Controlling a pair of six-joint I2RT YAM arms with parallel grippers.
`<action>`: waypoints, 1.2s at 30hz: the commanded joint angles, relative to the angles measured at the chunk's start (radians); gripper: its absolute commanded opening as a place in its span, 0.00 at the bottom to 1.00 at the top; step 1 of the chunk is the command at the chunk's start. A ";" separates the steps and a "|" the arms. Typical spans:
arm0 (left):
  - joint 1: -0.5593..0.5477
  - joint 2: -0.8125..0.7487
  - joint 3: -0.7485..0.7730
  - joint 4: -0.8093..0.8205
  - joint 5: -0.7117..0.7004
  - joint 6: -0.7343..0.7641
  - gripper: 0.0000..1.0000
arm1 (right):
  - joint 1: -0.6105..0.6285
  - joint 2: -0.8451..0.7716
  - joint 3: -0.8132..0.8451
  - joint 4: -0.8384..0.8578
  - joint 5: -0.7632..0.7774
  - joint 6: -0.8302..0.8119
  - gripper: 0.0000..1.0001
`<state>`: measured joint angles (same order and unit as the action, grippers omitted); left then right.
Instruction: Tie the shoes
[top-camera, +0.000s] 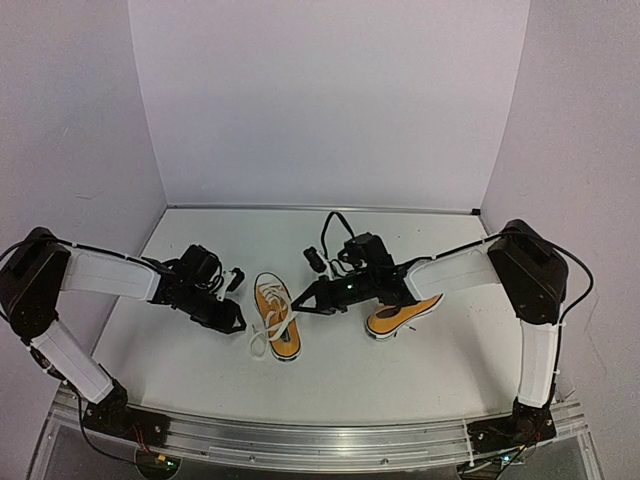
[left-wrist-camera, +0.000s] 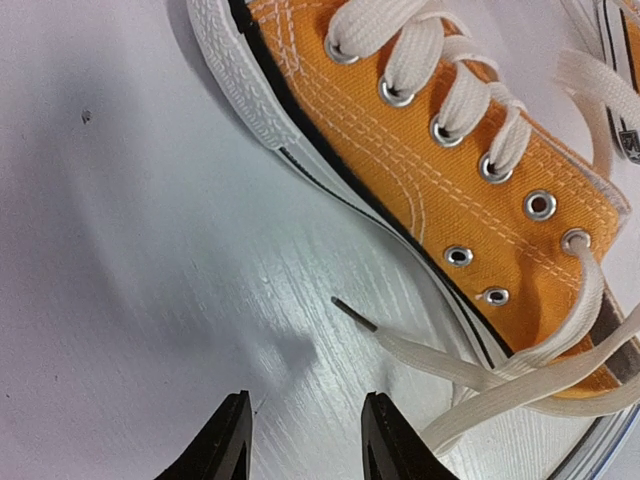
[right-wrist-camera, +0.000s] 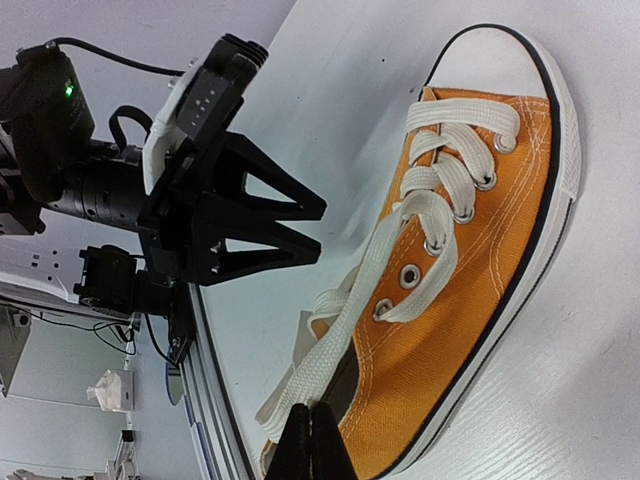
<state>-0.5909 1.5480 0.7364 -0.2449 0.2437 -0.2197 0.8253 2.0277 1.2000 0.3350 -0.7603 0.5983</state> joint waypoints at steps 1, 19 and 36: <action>-0.030 0.021 0.041 -0.015 -0.012 0.057 0.41 | -0.001 0.012 0.037 0.004 0.000 -0.014 0.00; -0.111 -0.003 0.195 -0.188 -0.131 0.356 0.43 | -0.013 0.021 0.045 0.003 -0.021 -0.002 0.00; -0.122 -0.009 0.053 -0.064 -0.111 0.680 0.37 | -0.015 0.056 0.070 0.004 -0.048 0.007 0.00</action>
<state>-0.7028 1.5344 0.7945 -0.3538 0.0824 0.3821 0.8139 2.0672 1.2330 0.3210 -0.7921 0.6026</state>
